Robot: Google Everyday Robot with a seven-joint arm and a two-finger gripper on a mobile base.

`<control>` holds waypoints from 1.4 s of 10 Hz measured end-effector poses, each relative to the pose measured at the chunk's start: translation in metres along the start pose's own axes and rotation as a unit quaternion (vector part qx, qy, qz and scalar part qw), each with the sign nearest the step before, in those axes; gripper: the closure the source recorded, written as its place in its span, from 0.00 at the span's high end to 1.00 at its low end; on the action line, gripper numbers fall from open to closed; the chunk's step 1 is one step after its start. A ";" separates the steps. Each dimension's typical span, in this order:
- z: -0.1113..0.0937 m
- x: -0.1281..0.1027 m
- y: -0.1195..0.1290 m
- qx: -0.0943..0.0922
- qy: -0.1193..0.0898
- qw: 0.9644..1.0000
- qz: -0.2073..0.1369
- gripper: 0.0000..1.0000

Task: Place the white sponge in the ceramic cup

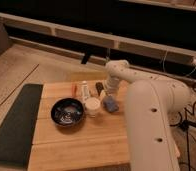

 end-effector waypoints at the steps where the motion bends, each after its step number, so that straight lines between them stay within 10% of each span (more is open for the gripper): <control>1: 0.004 -0.001 0.000 0.004 0.010 1.000 -0.002 0.65; 8: -0.009 -0.007 -0.023 0.020 0.000 0.999 0.026 0.01; 14: -0.141 -0.034 -0.032 0.017 -0.157 0.987 0.040 0.00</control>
